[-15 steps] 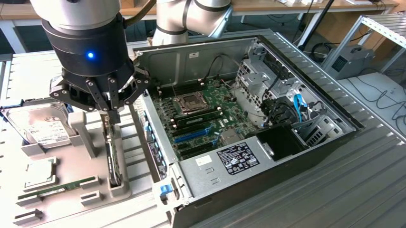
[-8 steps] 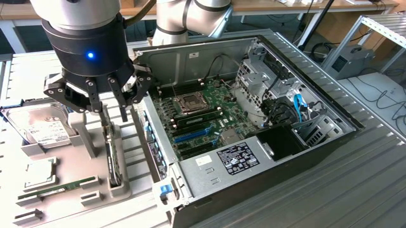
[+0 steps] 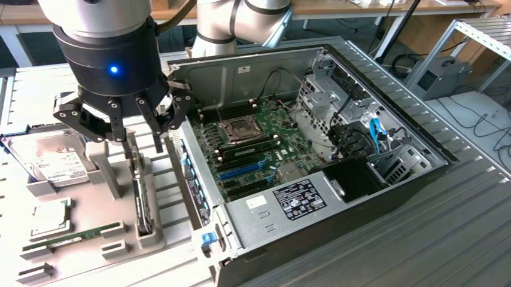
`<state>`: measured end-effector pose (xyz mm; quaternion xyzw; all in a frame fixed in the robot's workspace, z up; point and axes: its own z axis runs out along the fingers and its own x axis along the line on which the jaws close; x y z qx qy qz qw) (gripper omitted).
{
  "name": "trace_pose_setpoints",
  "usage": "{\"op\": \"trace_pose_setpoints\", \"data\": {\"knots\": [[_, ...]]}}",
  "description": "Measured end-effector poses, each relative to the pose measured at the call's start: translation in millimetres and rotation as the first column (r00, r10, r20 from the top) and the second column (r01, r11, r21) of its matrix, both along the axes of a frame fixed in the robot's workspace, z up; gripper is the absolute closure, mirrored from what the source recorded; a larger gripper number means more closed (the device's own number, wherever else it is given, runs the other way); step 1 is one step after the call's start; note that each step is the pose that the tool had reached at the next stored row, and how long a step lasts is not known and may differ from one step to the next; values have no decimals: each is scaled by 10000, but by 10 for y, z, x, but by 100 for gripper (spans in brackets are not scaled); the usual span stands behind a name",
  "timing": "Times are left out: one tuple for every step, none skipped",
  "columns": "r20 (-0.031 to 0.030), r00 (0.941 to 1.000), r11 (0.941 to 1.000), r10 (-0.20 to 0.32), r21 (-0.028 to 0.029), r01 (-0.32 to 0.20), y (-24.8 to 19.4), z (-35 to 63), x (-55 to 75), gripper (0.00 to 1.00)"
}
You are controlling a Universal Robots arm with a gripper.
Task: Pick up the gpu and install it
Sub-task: 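Pick up the gpu and move the gpu toward the slot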
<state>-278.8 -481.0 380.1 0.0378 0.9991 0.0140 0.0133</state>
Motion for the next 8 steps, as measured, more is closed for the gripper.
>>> {"op": "trace_pose_setpoints", "data": {"knots": [[1, 10000, 10000, 0, 2, 0, 0, -5, 0, 58], [1, 10000, 10000, 0, 1, 0, 0, -9, 0, 58], [0, 10000, 10000, 0, 0, 0, 0, -10, 0, 58], [0, 10000, 10000, 0, 1, 0, 0, -13, 0, 58], [1, 10000, 10000, 0, 1, 0, 0, -15, 0, 58], [1, 10000, 10000, 0, 1, 0, 0, -17, 0, 58], [1, 10000, 10000, 0, 1, 0, 0, -19, 0, 58], [1, 10000, 10000, 0, 1, 0, 0, -22, 0, 58]]}}
